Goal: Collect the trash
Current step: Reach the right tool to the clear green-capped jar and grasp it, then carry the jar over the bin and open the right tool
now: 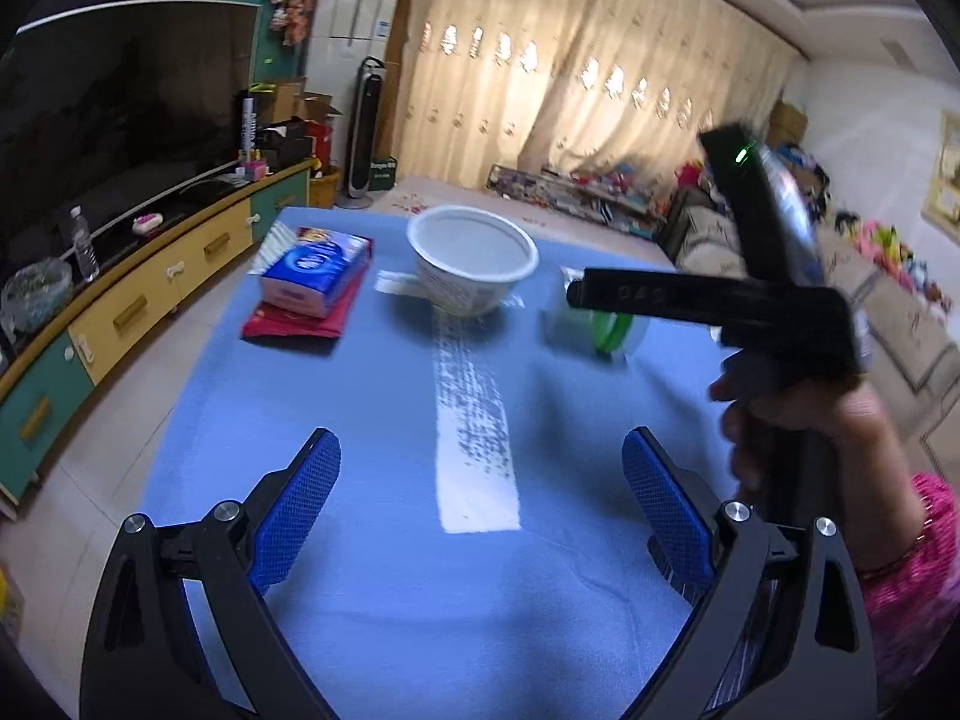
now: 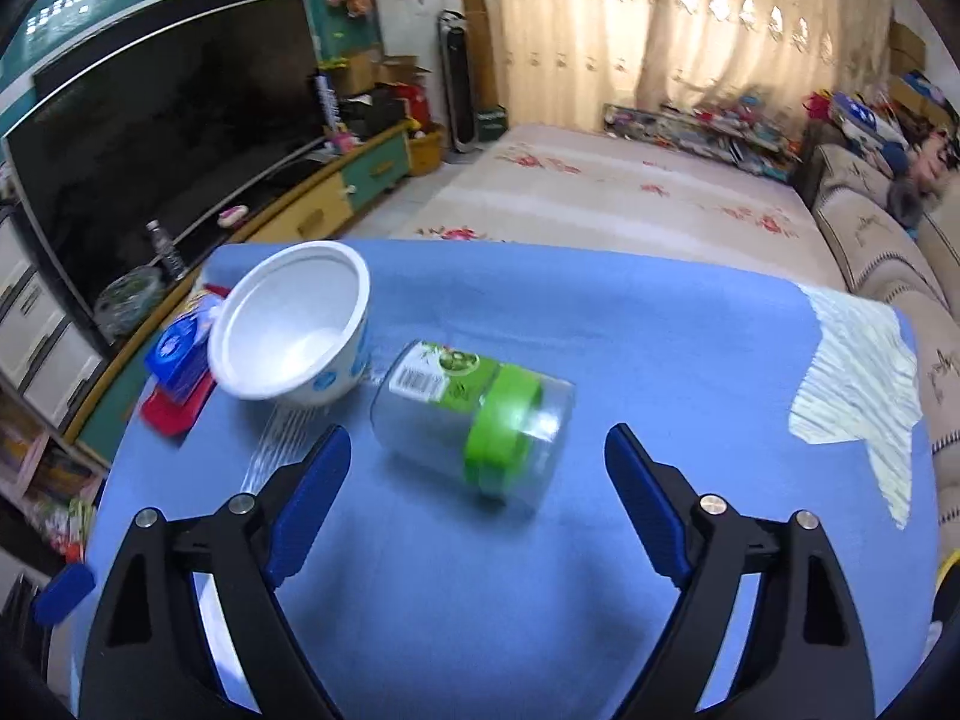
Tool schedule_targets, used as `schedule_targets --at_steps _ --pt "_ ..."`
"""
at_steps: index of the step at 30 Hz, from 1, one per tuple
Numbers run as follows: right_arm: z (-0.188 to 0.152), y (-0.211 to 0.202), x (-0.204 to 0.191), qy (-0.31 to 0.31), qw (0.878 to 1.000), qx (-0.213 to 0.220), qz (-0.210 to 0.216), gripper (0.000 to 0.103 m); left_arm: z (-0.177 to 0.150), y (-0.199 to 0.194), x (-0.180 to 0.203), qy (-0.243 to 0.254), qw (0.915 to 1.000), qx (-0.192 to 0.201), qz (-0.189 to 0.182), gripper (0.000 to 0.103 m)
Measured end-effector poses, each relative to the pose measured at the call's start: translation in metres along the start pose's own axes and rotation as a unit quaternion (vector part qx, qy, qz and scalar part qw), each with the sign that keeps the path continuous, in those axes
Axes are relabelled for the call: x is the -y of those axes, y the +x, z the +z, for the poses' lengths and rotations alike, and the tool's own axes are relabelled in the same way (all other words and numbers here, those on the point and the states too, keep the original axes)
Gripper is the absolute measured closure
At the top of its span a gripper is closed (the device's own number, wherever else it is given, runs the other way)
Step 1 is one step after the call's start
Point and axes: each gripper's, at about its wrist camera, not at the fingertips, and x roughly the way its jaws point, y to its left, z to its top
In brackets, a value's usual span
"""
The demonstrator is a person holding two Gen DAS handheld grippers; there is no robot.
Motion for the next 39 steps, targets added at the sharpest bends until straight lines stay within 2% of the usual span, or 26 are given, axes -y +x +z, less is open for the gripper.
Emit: schedule_targets --at_steps 8,12,13,14,18,23,27,31,36,39 --pt "0.013 0.029 -0.016 0.018 0.998 -0.018 -0.061 0.018 0.005 -0.011 -0.008 -0.018 0.9996 0.022 -0.008 0.009" --pt "0.015 0.043 -0.019 0.037 0.997 -0.017 -0.073 0.018 0.005 -0.013 -0.012 -0.027 0.9993 0.023 -0.015 0.009" --pt "0.014 0.043 -0.018 0.042 0.996 -0.014 -0.074 0.02 0.005 -0.014 -0.013 -0.03 0.9992 0.023 -0.015 0.009" --pt "0.012 0.045 -0.016 0.051 0.996 -0.014 -0.073 0.032 0.005 -0.013 -0.013 -0.031 0.9991 0.023 -0.015 0.009" --pt "0.008 0.039 -0.008 0.067 0.996 -0.015 -0.053 0.032 0.004 -0.009 -0.014 -0.034 0.9991 0.016 -0.018 0.009" --pt "-0.006 -0.003 0.012 0.058 0.997 0.012 -0.04 0.032 0.001 -0.003 -0.005 -0.015 0.9997 0.007 -0.017 0.009" --pt "-0.027 -0.045 0.042 0.057 0.997 0.029 -0.038 0.032 -0.001 0.002 0.0 -0.005 0.9999 0.001 -0.016 0.009" --pt "-0.052 -0.082 0.084 0.064 0.995 0.045 -0.059 0.032 -0.003 0.006 0.003 0.004 0.9999 -0.002 -0.009 0.009" --pt "-0.095 -0.132 0.165 0.099 0.987 0.053 -0.113 0.032 -0.005 0.009 0.008 0.016 0.9998 -0.005 -0.007 0.009" --pt "-0.128 -0.16 0.223 0.139 0.976 0.057 -0.154 0.032 -0.007 0.012 0.012 0.021 0.9996 -0.006 -0.016 0.009"
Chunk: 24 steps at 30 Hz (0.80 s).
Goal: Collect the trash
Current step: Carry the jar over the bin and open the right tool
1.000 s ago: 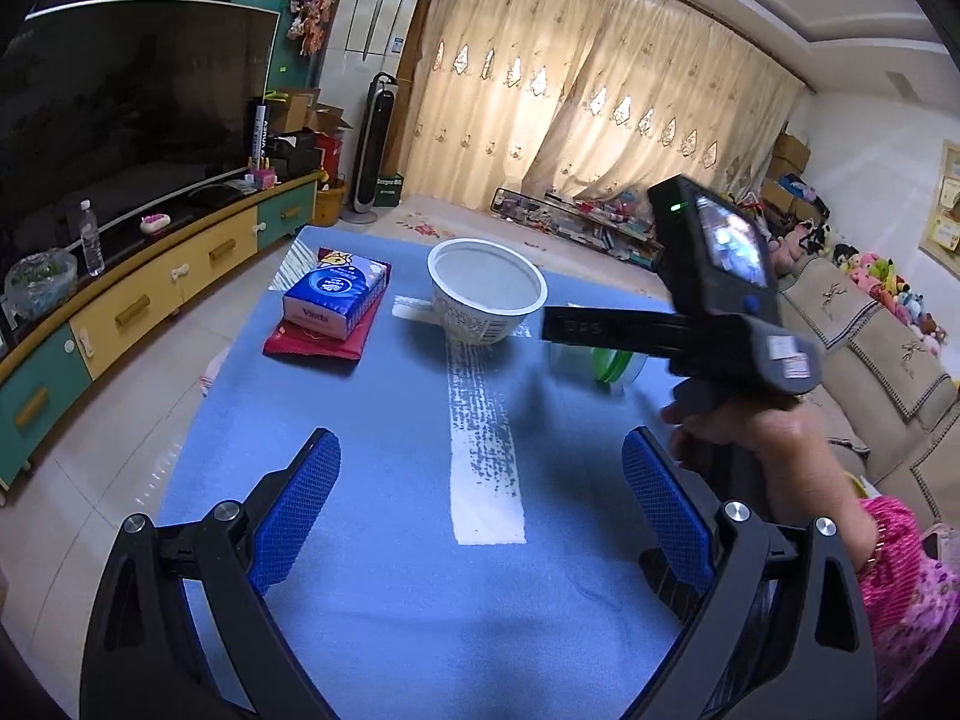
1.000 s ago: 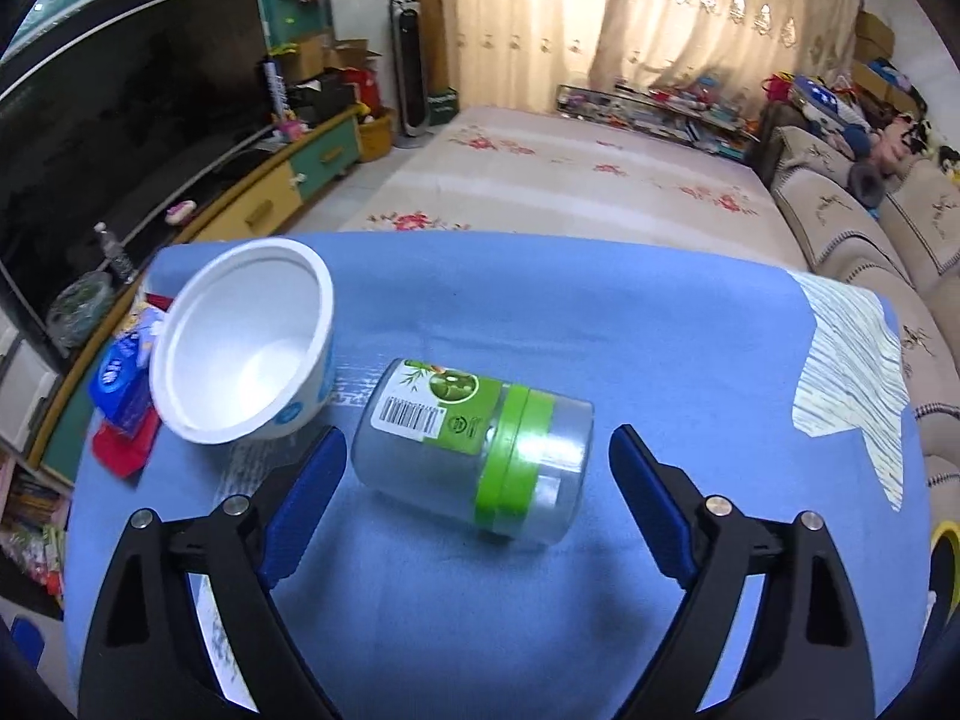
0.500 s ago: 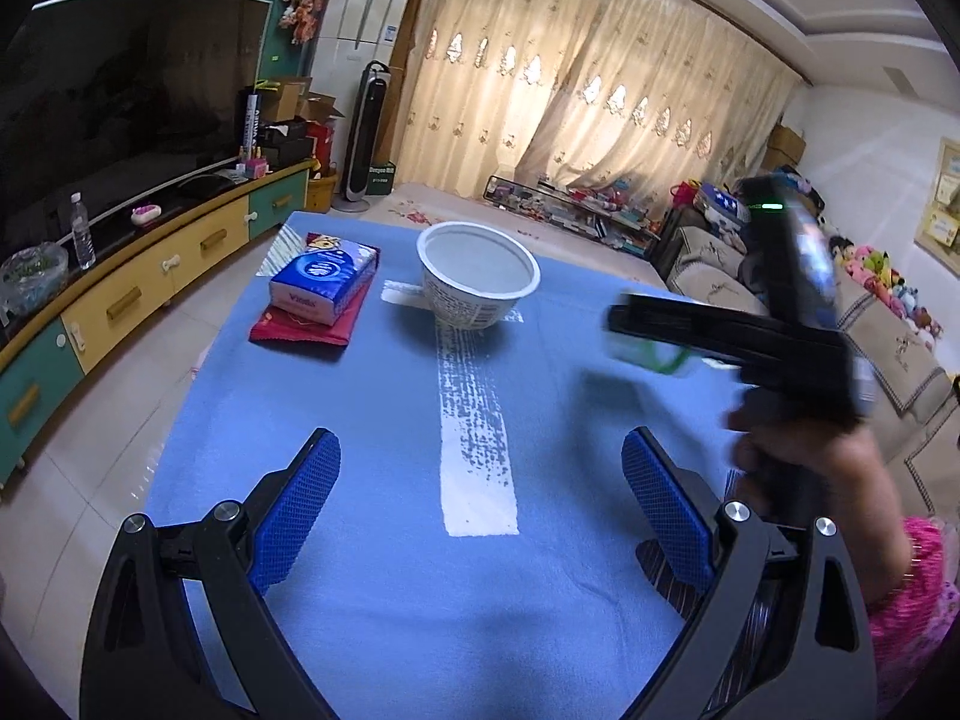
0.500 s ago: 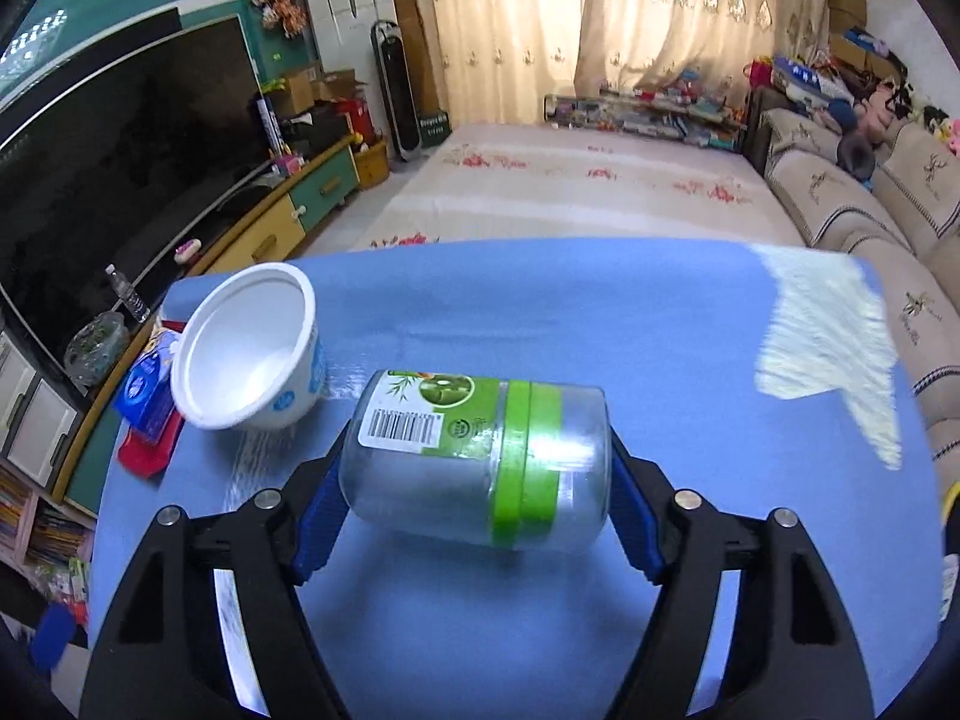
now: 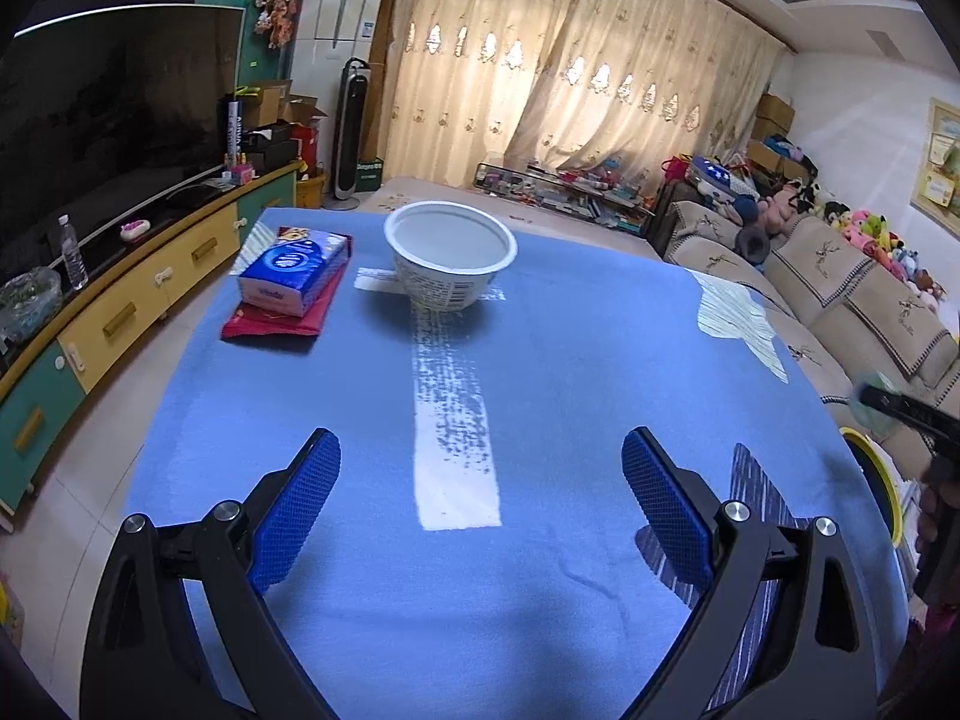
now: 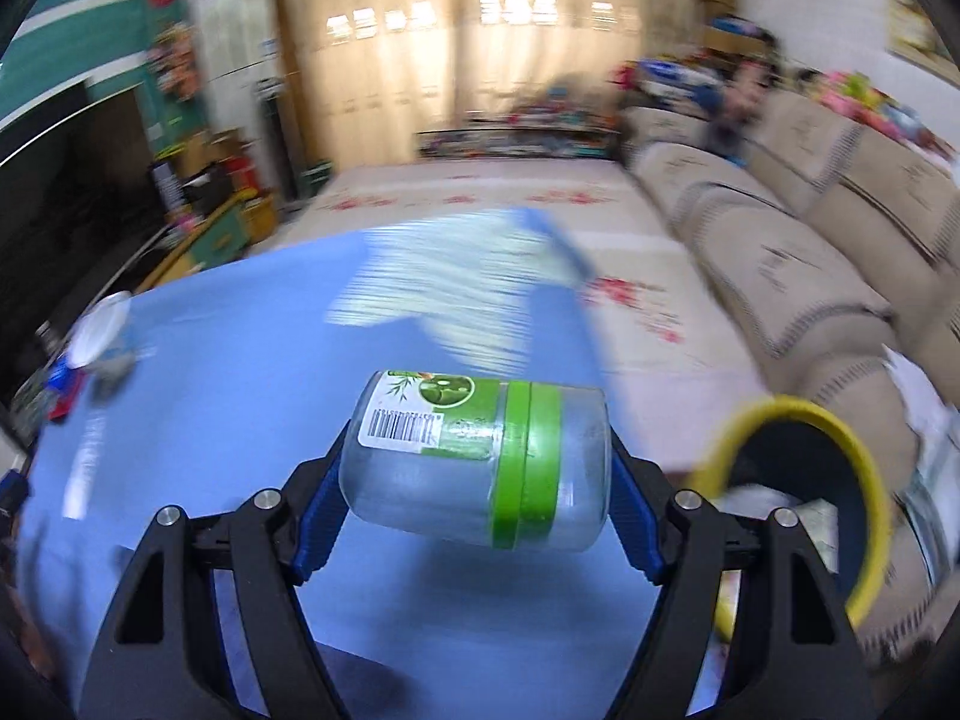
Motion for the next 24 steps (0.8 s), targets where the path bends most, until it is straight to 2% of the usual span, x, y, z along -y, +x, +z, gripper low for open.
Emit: schedule_targets --at_steps 5,8,11,13,16,17,20,24 --pt "-0.028 -0.002 0.115 0.081 0.994 -0.021 -0.067 0.032 -0.001 0.003 0.019 0.034 0.9994 0.003 0.002 0.009" --pt "-0.043 0.006 0.164 0.115 0.988 -0.035 -0.099 0.032 0.002 0.003 0.032 0.057 0.9984 0.004 0.0 0.009" --pt "-0.054 0.023 0.192 0.133 0.984 -0.061 -0.106 0.032 0.009 0.006 0.044 0.074 0.9973 -0.006 -0.001 0.009" --pt "-0.06 0.034 0.209 0.157 0.979 -0.076 -0.105 0.032 0.016 0.008 0.05 0.077 0.997 -0.014 -0.005 0.009" --pt "-0.067 0.037 0.219 0.175 0.978 -0.07 -0.093 0.03 0.029 0.015 0.057 0.077 0.9967 -0.024 -0.007 0.009" --pt "-0.067 0.037 0.219 0.177 0.978 -0.066 -0.093 0.027 0.032 0.018 0.059 0.078 0.9966 -0.026 -0.007 0.009" --pt "-0.067 0.036 0.214 0.175 0.979 -0.059 -0.082 0.027 0.047 0.03 0.066 0.091 0.9954 -0.029 0.0 0.009" --pt "-0.062 0.027 0.209 0.161 0.982 -0.042 -0.088 0.026 0.072 0.051 0.067 0.091 0.9953 -0.033 0.008 0.009"
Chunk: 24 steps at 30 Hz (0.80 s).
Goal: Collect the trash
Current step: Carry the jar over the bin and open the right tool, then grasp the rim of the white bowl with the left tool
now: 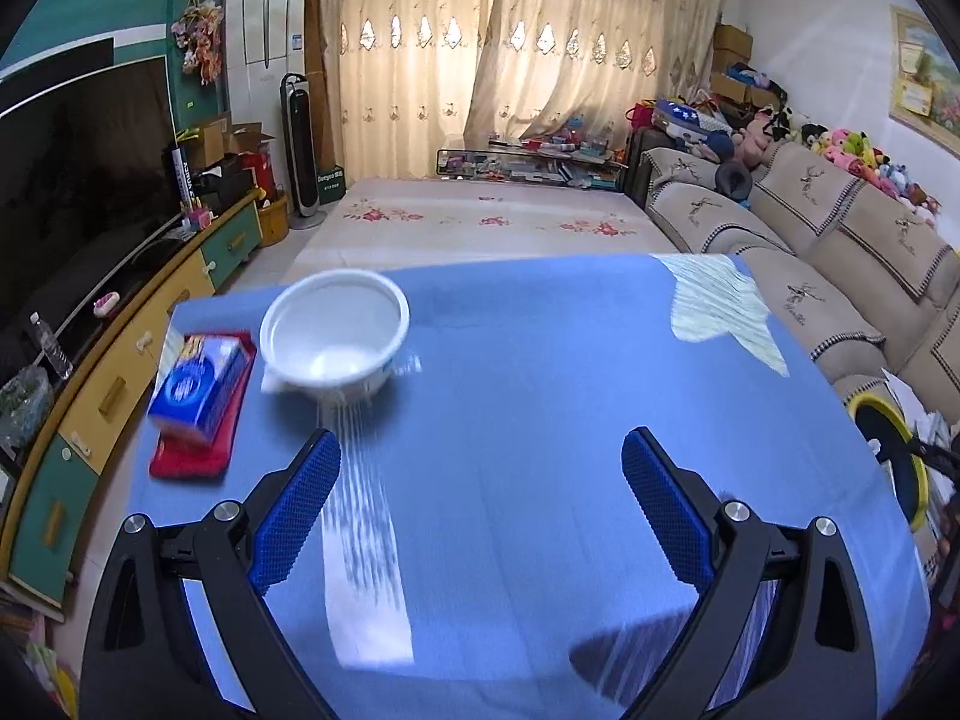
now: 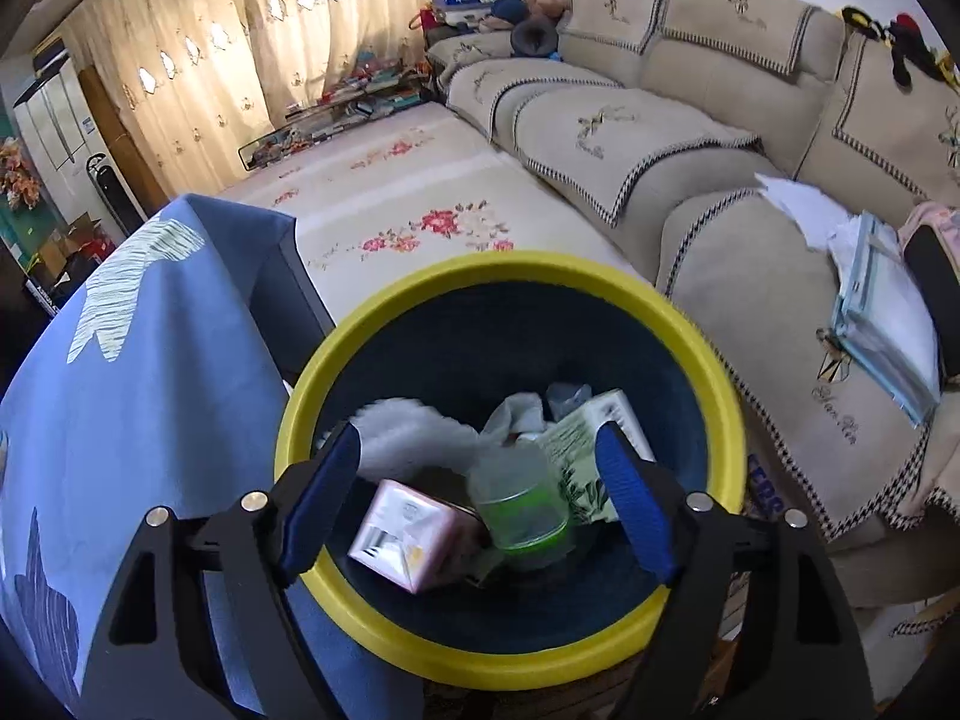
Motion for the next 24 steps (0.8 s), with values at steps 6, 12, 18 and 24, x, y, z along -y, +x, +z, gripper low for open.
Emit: schedule_targets --at_steps 6,12,18,24 --pt "0.004 -0.016 -0.003 -0.013 1.0 0.021 0.0 0.022 0.035 0.037 -0.019 -0.005 0.9995 -0.015 0.027 0.009" --pt "0.004 -0.015 -0.004 -0.012 1.0 0.02 0.005 0.022 0.056 0.081 -0.022 0.031 0.9959 -0.045 0.072 0.01" --pt "0.002 -0.013 -0.009 -0.018 1.0 0.018 0.009 0.022 0.067 0.117 -0.028 0.039 0.9913 -0.076 0.1 0.023" --pt "0.001 -0.014 -0.01 -0.02 1.0 0.017 0.014 0.022 0.07 0.14 -0.035 0.023 0.9874 -0.105 0.116 0.049"
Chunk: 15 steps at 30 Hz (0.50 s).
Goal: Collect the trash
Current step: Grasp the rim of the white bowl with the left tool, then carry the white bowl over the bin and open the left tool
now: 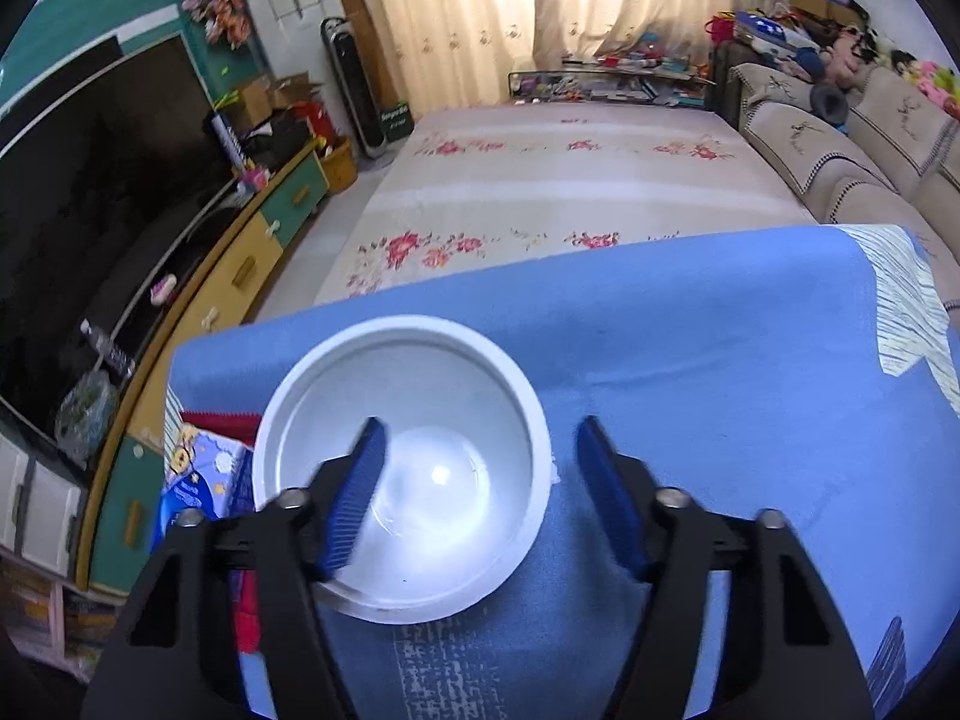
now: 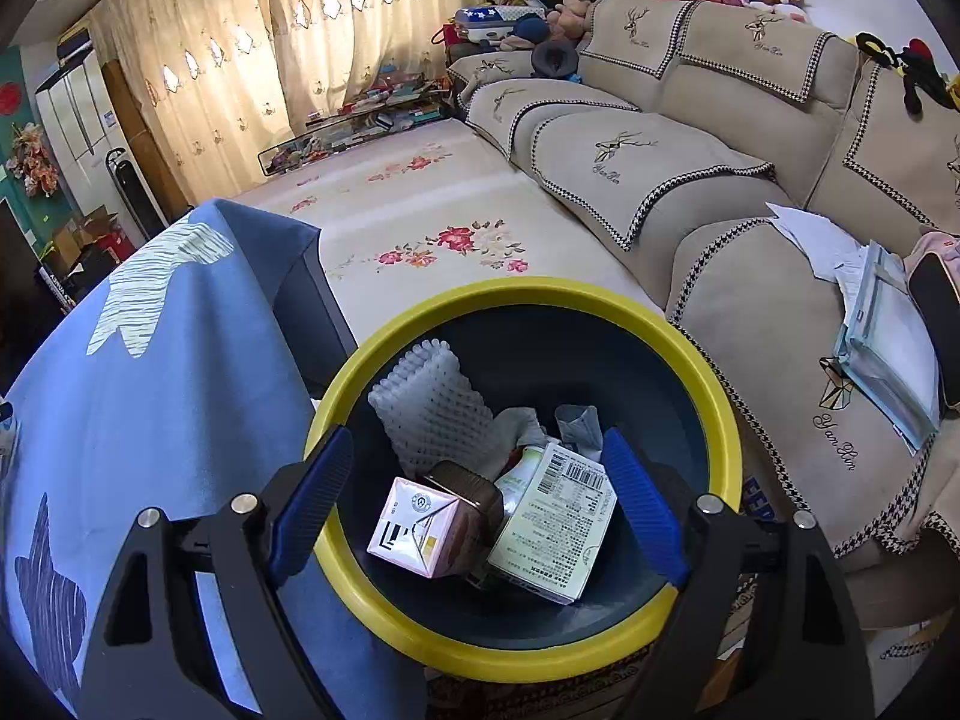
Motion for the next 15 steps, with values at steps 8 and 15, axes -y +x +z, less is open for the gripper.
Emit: schedule_targets --at_steps 8,15 --pt "-0.003 -0.006 -0.001 0.0 1.0 0.003 0.011 0.022 -0.007 -0.01 0.009 0.008 0.9999 0.006 -0.003 0.095" --pt "-0.008 -0.026 0.008 0.0 1.0 0.02 0.019 0.022 -0.025 -0.083 0.073 0.065 0.995 0.047 -0.059 0.095"
